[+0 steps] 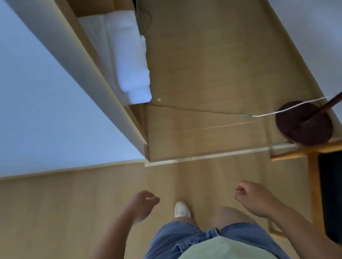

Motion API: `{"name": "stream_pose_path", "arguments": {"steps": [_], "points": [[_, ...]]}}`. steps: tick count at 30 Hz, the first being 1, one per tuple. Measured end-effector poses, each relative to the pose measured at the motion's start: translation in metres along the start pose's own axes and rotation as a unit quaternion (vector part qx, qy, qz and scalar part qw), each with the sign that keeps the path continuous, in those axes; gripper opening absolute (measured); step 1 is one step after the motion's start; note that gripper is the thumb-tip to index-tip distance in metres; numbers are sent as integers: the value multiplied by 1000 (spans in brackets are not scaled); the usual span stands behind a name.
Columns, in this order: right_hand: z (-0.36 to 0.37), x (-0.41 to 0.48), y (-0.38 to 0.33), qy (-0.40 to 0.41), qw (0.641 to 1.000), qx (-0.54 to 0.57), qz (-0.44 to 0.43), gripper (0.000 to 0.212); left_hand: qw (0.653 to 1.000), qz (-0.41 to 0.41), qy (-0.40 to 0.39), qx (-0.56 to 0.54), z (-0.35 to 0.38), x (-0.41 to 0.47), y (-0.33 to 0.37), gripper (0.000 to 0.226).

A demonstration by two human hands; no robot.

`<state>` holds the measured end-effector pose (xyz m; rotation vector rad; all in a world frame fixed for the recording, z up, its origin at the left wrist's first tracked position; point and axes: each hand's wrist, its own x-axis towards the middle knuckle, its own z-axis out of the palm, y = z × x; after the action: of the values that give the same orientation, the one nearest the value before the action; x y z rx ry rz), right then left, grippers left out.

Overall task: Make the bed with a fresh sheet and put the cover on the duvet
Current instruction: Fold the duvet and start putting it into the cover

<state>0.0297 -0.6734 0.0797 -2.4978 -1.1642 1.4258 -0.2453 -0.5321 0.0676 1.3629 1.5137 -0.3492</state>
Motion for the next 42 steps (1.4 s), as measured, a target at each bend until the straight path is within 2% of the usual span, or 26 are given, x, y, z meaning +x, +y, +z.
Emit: {"name": "stream_pose_path", "arguments": {"steps": [8, 11, 14, 17, 20, 22, 24, 26, 28, 30, 32, 34, 36, 38, 40, 42], "points": [[-166, 173, -93, 0, 998, 33, -44, 6, 999, 23, 45, -19, -119, 156, 217, 21], [-247, 259, -123, 0, 997, 0, -75, 7, 985, -15, 96, -145, -144, 206, 273, 27], [-324, 326, -173, 2, 991, -76, -114, 12, 949, -65, 146, -272, -173, 233, 308, 18], [-363, 376, -241, -44, 975, -147, -160, 15, 893, -107, 216, -381, -203, 250, 322, 25], [-369, 425, -313, -84, 941, -222, -242, 14, 834, -135, 272, -460, -234, 277, 327, 28], [-361, 450, -361, -94, 916, -249, -298, 26, 804, -169, 278, -497, -249, 301, 329, 26], [-346, 466, -408, -109, 886, -283, -350, 32, 764, -219, 275, -541, -258, 327, 323, 46], [-323, 476, -451, -121, 848, -323, -402, 36, 706, -265, 254, -606, -262, 346, 313, 64], [-291, 482, -485, -119, 792, -368, -473, 42, 651, -286, 255, -655, -262, 361, 301, 76], [-257, 490, -506, -113, 735, -406, -530, 51, 606, -285, 273, -690, -264, 375, 288, 85], [-223, 507, -518, -125, 692, -446, -554, 71, 558, -313, 318, -699, -264, 392, 274, 87], [-192, 535, -522, -132, 681, -484, -534, 99, 516, -350, 377, -685, -258, 414, 263, 81], [-168, 560, -517, -124, 676, -506, -521, 118, 454, -343, 412, -711, -251, 438, 258, 73], [-151, 573, -507, -103, 671, -514, -524, 124, 394, -344, 419, -742, -244, 462, 251, 81], [-141, 580, -497, -80, 680, -492, -537, 124, 369, -324, 405, -771, -237, 479, 239, 103], [-136, 588, -488, -59, 677, -474, -560, 120, 351, -249, 362, -827, -230, 492, 225, 104]]}}
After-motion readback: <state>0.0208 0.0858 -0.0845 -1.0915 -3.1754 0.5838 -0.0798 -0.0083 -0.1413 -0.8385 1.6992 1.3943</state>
